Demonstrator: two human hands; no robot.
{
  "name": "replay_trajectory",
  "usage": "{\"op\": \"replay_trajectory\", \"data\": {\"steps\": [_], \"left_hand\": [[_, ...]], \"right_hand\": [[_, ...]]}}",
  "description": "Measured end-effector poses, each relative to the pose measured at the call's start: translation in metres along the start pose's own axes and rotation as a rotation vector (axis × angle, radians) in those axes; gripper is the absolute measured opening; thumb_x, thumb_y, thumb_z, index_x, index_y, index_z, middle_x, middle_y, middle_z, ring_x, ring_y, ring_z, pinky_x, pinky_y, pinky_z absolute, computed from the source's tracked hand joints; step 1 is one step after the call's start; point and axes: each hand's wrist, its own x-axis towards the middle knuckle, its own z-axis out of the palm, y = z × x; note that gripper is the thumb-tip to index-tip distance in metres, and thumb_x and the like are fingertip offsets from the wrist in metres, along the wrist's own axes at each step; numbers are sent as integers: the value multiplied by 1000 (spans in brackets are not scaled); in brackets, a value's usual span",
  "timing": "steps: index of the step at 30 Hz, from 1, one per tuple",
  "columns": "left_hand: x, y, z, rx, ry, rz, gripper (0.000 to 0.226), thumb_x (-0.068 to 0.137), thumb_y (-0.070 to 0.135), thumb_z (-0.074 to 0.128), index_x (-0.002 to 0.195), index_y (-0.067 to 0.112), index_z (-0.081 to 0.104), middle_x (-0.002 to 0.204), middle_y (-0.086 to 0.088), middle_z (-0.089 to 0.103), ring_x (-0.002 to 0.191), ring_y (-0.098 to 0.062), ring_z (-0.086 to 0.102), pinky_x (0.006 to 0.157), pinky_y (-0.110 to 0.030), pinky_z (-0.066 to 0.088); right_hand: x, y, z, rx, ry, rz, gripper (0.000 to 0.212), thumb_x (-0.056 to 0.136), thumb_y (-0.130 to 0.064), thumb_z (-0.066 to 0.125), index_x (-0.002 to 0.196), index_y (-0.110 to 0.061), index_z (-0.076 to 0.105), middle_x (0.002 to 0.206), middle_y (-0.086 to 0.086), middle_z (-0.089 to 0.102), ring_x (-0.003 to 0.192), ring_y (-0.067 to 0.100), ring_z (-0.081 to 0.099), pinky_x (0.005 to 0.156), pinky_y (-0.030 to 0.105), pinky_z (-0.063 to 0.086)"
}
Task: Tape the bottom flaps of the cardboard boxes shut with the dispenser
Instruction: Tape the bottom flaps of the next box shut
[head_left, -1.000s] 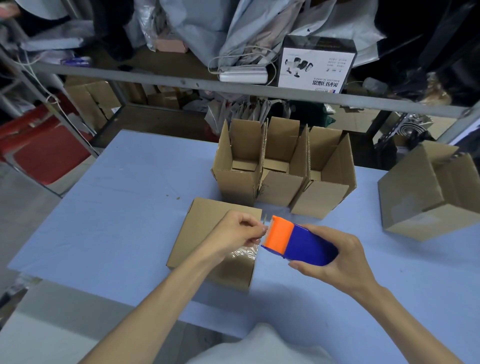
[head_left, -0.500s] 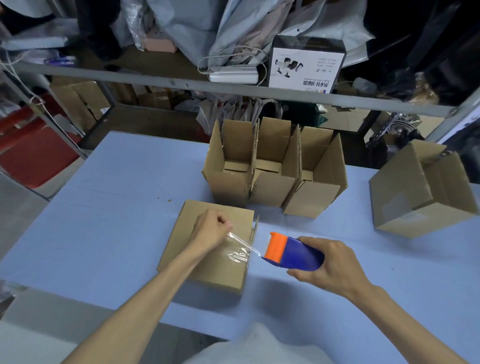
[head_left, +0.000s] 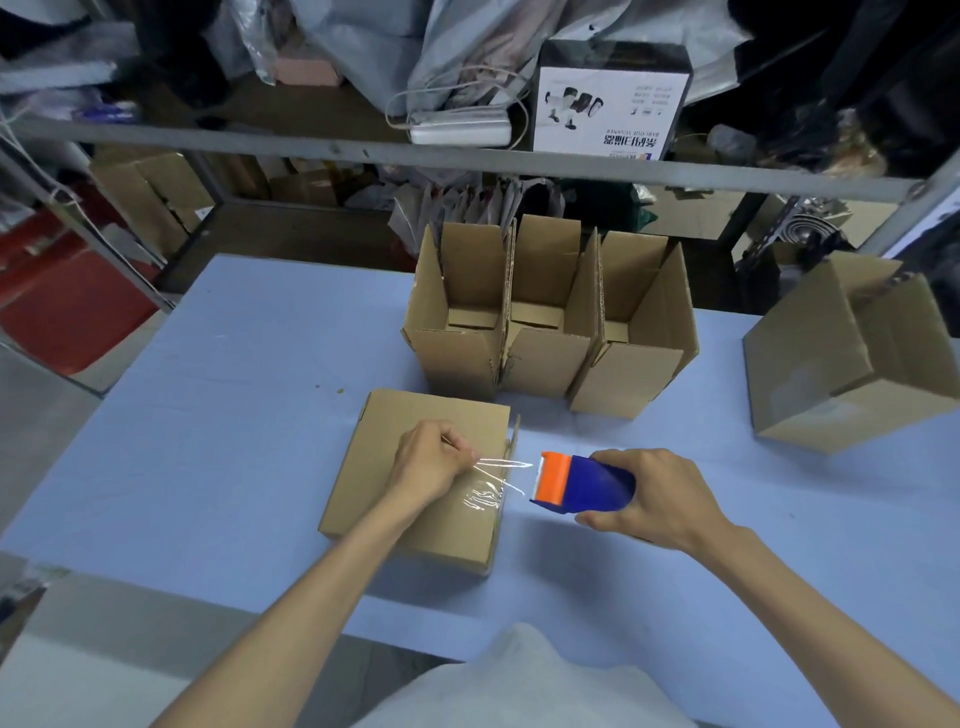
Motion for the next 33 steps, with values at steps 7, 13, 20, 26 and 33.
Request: {"op": "replay_trajectory", "data": {"steps": [7,13,20,26,33], "left_hand": [[-1,-5,8,109,71,90,14,76,10,72,64,12,66,72,2,71,79,-18,66,68,-26,50],[2,-8,10,203,54,130,21,76,13,74,61,6,62,52,6,60,75,-18,66,64,-25,47],[6,-7,19,296,37,54,22,84,26,67,76,8,58,90,-10,66,89,-32,59,76,-37,51],[8,-14,10,295,123,-15,71,68,43,84,110,7,40,99,-13,62,95,-37,57,71,-38,42],[4,-15,14,234,-6,389,28,77,5,75,93,20,58,84,9,52,71,-7,51,68,-20,42]], "right_hand": [[10,2,6,-38,-39,-21,64,64,-66,72,115,-29,58,103,-12,69,90,12,62,64,17,45],[16,2,10,-64,-45,-20,64,64,-67,71,114,-29,58,101,-11,69,89,13,62,63,18,46],[26,2,12,-108,-46,-18,59,62,-66,68,107,-28,61,95,-10,70,80,12,60,56,19,41],[31,0,15,-103,-83,-28,71,64,-67,70,122,-27,57,110,-8,68,96,14,61,62,20,39],[38,-6,21,-130,-144,-30,71,64,-68,70,119,-25,57,110,-6,68,97,16,61,65,22,45]]}}
